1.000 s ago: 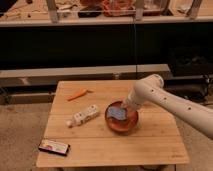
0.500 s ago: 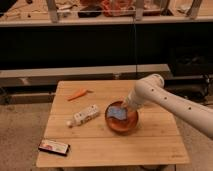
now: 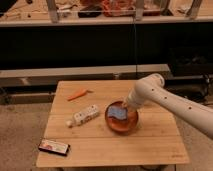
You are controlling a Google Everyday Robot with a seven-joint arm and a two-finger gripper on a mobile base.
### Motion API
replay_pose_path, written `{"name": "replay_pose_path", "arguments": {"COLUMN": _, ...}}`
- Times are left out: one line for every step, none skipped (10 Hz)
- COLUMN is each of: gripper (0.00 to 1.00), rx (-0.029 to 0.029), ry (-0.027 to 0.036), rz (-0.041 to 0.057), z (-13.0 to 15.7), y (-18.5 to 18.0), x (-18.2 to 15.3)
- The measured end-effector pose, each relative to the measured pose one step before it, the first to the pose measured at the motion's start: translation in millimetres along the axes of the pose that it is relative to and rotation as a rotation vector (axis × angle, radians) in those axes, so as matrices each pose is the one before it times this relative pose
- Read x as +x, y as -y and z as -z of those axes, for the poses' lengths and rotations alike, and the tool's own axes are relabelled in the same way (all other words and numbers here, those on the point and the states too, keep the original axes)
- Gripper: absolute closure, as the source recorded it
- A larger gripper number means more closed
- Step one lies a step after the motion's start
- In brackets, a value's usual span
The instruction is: Place the white sponge in the ceramic bowl
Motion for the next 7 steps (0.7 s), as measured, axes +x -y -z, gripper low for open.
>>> {"name": "replay_pose_path", "arguments": {"gripper": 0.96, "rx": -0.00006, "ry": -0.00013, "rz": -0.00178, "z": 0.02, "y": 0.07, "x": 0.14}}
{"name": "replay_pose_path", "arguments": {"gripper": 0.96, "rx": -0.00030, "ry": -0.00028, "rz": -0.00208, "z": -0.06, "y": 0.06, "x": 0.33}}
{"name": "replay_pose_path", "arguments": {"gripper": 0.96, "rx": 0.00034, "ry": 0.00001, "rz": -0.00100, "z": 0.19, "y": 0.24, "x": 0.16}}
{"name": "replay_pose_path", "arguments": {"gripper": 0.96, "rx": 0.00013, "ry": 0.00051, "rz": -0.00102, "z": 0.08, "y": 0.26, "x": 0.00}}
{"name": "replay_pose_path", "arguments": {"gripper": 0.96, "rx": 0.00006, "ry": 0.00005, "rz": -0.00229, "z": 0.15, "y": 0.11, "x": 0.39}}
{"name": "replay_pose_path", "arguments": {"gripper": 0.96, "rx": 0.00000, "ry": 0.00047, "rz": -0.00193, "z": -0.17, "y": -0.07, "x": 0.15}}
{"name": "replay_pose_path", "arguments": {"gripper": 0.96, "rx": 0.00009, "ry": -0.00029, "rz": -0.00169, "z": 0.07, "y": 0.09, "x": 0.21}}
